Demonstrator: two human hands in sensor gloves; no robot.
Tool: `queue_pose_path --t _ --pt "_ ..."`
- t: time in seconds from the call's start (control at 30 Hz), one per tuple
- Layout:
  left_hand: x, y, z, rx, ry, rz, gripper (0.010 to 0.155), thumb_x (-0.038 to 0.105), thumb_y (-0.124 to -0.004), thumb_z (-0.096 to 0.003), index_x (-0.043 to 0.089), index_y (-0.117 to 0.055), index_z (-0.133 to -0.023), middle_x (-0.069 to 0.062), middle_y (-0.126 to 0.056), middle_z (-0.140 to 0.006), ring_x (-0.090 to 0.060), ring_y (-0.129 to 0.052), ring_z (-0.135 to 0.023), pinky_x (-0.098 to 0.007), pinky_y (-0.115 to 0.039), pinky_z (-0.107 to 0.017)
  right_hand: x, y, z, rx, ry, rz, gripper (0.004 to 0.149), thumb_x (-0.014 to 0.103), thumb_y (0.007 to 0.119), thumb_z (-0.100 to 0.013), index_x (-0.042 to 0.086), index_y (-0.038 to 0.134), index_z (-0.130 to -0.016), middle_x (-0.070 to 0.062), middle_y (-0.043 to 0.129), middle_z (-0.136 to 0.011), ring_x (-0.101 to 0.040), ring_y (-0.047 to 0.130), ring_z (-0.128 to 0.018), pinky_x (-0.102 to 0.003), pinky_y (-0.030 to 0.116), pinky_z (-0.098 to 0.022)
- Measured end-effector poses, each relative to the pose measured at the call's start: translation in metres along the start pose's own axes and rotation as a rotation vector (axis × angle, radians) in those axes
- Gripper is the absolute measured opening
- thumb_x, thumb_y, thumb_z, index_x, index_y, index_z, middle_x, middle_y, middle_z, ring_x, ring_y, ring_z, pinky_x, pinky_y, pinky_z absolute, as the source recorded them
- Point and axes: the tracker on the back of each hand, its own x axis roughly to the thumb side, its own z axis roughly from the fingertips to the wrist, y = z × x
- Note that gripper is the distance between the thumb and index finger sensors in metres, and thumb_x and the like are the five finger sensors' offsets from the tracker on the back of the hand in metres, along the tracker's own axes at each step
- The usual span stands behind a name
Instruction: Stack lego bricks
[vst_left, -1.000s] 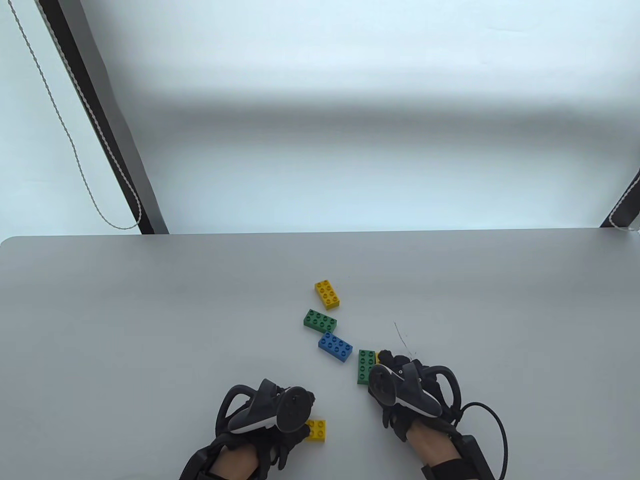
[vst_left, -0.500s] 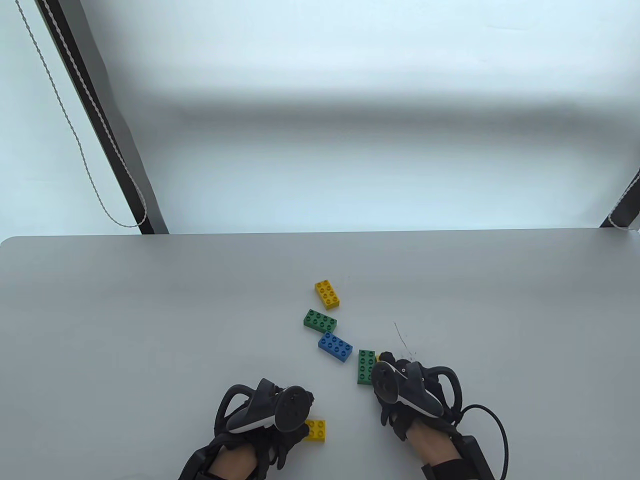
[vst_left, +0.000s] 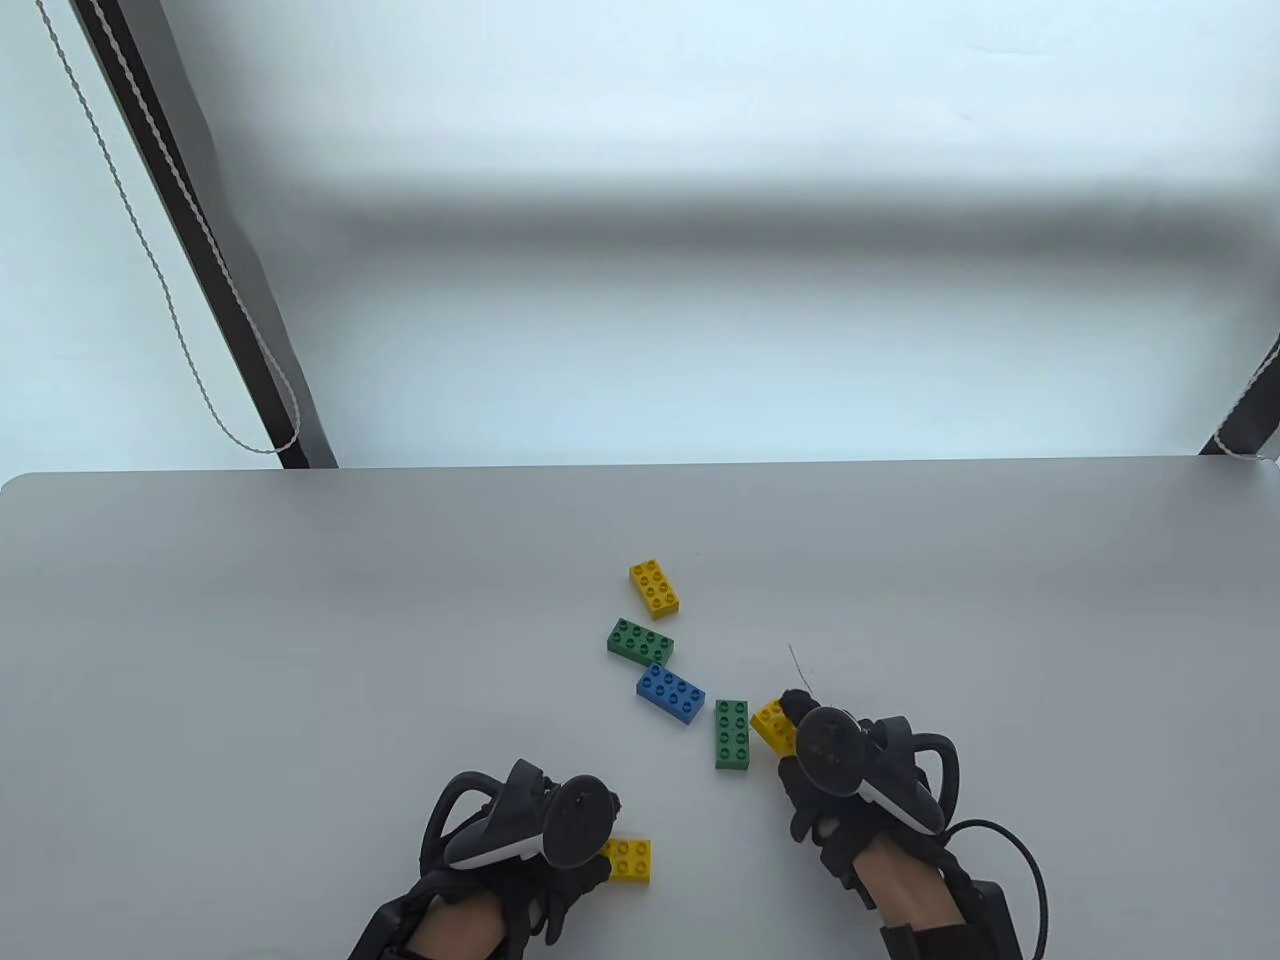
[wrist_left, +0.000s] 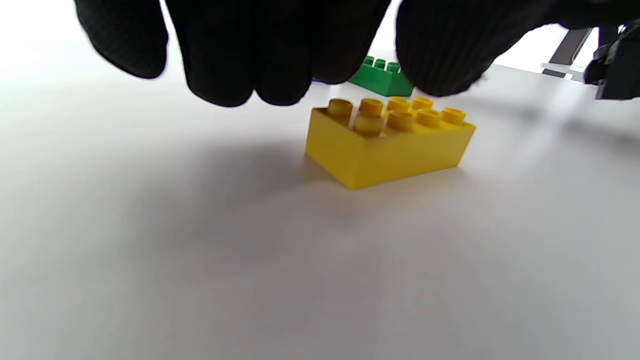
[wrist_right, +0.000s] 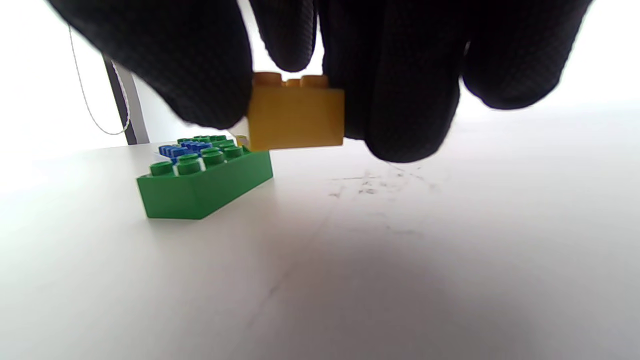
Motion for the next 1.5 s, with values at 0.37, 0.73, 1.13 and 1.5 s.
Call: queue_pose_path --t 0.37,0.73,1.13,1.5 --pt "-0.002 -0.010 -0.002 -0.041 0.022 -0.053 0.064 0.050 -0.084 -0.0374 0.026 -0.071 -0.095 -0.006 -0.077 -0.101 -0.031 -0.080 -0.089 -0.058 -0.069 -0.065 0.025 -0.007 0.015 0.095 -0.197 -0.123 0.072 0.037 0.095 -0.032 0.020 0.062 -0.093 -0.011 0.089 -0.082 -0.032 0.101 -0.060 -0.056 0.081 -0.051" --pt "-0.002 -0.013 -0.002 -0.019 0.027 -0.051 0.064 0.052 -0.082 -0.0373 0.026 -0.071 -0.095 -0.005 -0.076 -0.101 -0.031 -0.079 -0.088 -0.058 -0.068 -0.065 0.049 0.003 0.023 0.189 -0.330 -0.122 0.073 0.035 0.097 -0.031 0.018 0.063 -0.093 -0.009 0.087 -0.084 -0.030 0.101 -0.063 -0.057 0.080 -0.053" --pt "-0.002 -0.013 -0.002 -0.016 0.029 -0.046 0.064 0.052 -0.082 -0.0370 0.026 -0.071 -0.094 -0.005 -0.076 -0.100 -0.031 -0.079 -0.088 -0.058 -0.068 -0.065 0.063 0.023 0.025 0.270 -0.393 -0.072 0.072 0.035 0.096 -0.031 0.018 0.062 -0.093 -0.008 0.087 -0.085 -0.030 0.099 -0.065 -0.057 0.078 -0.055" --pt "-0.002 -0.013 -0.002 -0.019 0.028 -0.042 0.064 0.052 -0.082 -0.0369 0.026 -0.071 -0.094 -0.005 -0.075 -0.101 -0.031 -0.078 -0.088 -0.058 -0.068 -0.065 0.073 0.033 0.028 0.288 -0.425 0.000 0.071 0.035 0.096 -0.031 0.019 0.064 -0.092 -0.008 0.087 -0.085 -0.031 0.099 -0.066 -0.057 0.078 -0.054"
